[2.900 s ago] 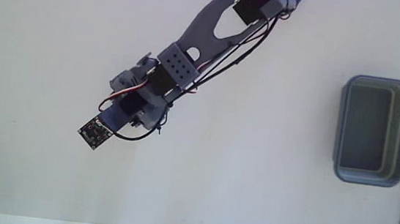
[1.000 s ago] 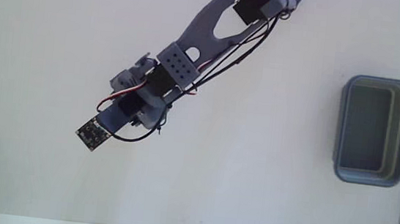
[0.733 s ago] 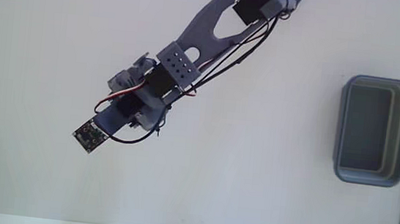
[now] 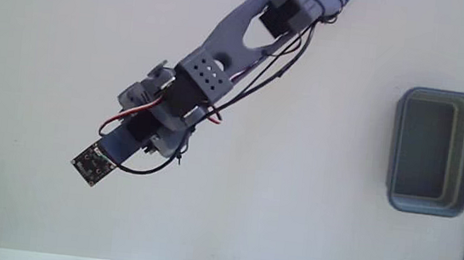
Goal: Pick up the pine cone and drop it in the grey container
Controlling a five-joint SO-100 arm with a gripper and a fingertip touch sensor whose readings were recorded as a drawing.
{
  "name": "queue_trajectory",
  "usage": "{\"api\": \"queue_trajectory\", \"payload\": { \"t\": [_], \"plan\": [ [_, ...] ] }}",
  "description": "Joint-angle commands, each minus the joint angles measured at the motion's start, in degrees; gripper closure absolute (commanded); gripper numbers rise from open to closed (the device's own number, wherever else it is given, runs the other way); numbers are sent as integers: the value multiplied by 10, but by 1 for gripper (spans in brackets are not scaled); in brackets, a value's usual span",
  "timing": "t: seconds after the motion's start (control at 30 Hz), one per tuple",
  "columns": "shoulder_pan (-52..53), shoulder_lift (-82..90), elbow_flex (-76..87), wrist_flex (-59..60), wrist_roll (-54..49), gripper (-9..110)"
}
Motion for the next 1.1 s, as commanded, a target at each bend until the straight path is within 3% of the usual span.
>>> {"api": "queue_trajectory", "payload": {
  "t": [0.0,0.67,1.07],
  "plan": [
    [-3,28,-24,5,3,54],
    [-4,25,-27,5,3,54],
    [-58,47,-2,1,3,54]
  ]
}}
